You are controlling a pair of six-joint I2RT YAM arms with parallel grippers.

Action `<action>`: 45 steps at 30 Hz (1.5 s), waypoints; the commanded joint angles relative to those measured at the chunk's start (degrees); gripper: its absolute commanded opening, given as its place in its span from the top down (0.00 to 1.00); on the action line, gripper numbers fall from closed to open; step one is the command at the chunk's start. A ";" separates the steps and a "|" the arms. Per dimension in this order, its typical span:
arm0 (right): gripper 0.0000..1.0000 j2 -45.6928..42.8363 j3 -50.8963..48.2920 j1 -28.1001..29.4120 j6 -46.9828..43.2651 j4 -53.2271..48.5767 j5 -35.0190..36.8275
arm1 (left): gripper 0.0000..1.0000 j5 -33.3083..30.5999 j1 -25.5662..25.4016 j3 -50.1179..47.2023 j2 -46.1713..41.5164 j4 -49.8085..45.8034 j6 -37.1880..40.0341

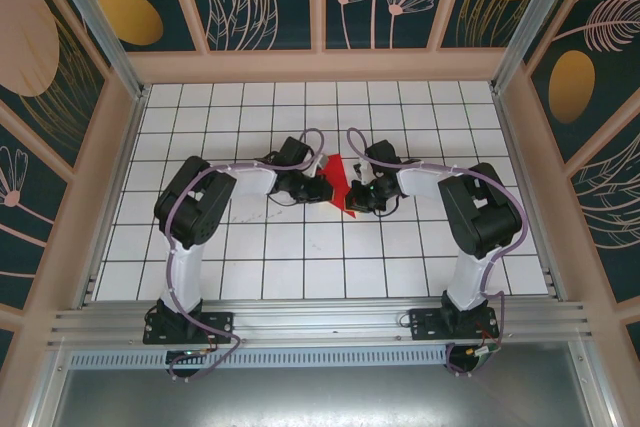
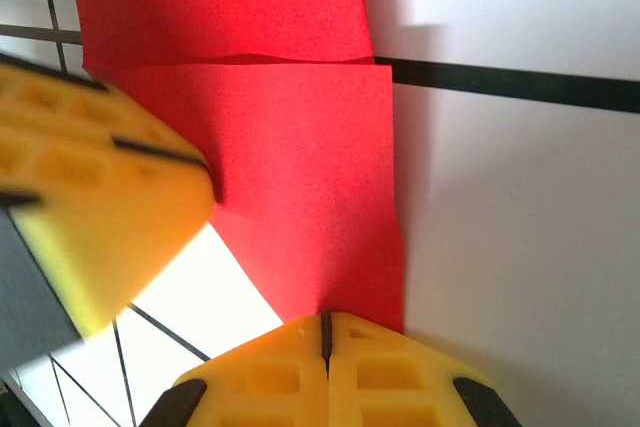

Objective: Fold a paper plane with a square sheet of paper (fold left side to right side)
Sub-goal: Third fold the triangle at the center of the table, then fourth fold the wing at the center of the table.

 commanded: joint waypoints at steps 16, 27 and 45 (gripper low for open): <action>0.88 -4.20 -3.78 -0.24 1.54 3.07 0.27 | 0.74 -7.27 8.05 -3.65 -8.32 -0.46 2.29; 0.37 -13.51 -2.01 -1.17 -8.74 6.70 8.42 | 0.49 -0.86 8.24 -18.08 -18.94 12.04 -9.91; 0.65 -4.48 -0.21 -1.80 -12.49 10.33 6.18 | 0.43 1.53 3.27 -14.28 -9.88 17.64 -15.88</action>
